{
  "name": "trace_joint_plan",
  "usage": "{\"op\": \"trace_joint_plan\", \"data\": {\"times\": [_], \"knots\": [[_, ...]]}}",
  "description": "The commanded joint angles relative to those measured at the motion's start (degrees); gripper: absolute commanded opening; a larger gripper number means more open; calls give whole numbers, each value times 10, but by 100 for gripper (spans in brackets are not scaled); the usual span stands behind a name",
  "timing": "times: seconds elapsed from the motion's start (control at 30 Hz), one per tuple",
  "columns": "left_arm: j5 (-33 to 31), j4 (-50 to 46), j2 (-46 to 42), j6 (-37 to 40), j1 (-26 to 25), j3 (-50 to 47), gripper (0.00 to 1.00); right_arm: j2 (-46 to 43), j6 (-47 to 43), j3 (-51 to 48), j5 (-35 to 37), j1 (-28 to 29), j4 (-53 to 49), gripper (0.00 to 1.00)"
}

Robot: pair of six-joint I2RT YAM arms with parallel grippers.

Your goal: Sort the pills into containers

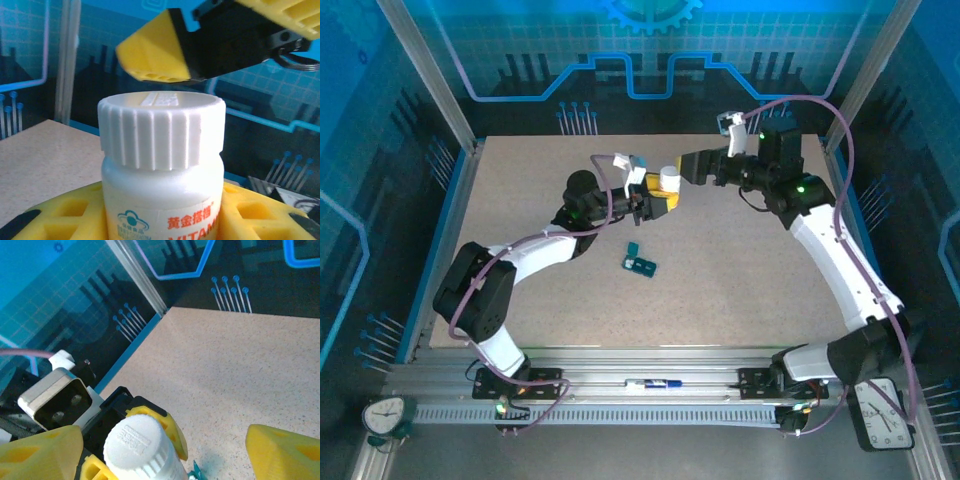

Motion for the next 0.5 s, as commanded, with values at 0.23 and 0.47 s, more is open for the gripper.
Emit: {"op": "trace_joint_plan", "data": {"times": [0.23,0.47], "knots": [[75,8,15,-38,6,42,0,58,-57,63,-25,38,-61,85],[81,1,17,-37,6,44,0,73,-55,65,-30,47,-60,75]]}}
